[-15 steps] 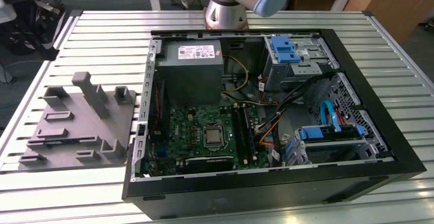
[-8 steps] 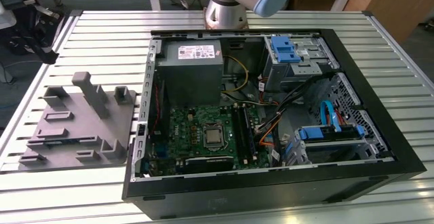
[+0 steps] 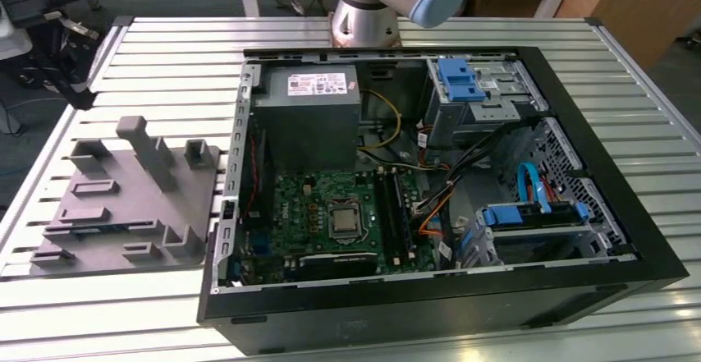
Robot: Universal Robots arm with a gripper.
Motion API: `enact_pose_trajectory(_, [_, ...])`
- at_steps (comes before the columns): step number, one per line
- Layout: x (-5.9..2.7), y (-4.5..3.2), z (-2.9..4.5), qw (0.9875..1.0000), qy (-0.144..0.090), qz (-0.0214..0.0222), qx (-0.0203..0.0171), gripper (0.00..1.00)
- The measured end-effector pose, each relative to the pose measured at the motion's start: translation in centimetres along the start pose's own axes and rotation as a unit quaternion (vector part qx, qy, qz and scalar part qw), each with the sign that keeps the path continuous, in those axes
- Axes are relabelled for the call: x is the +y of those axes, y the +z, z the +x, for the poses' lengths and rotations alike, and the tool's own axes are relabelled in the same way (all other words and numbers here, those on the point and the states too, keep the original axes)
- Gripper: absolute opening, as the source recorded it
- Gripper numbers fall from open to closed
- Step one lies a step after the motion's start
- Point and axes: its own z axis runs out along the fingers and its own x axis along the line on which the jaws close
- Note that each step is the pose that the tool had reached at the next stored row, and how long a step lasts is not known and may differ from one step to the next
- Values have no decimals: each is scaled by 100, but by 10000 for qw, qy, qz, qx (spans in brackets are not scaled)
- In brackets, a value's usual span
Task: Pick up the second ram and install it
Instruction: 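Reach for the second ram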
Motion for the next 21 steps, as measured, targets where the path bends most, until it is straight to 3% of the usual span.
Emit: enact_pose_trajectory(21, [-30,201,32,10000,0,0,0,10])
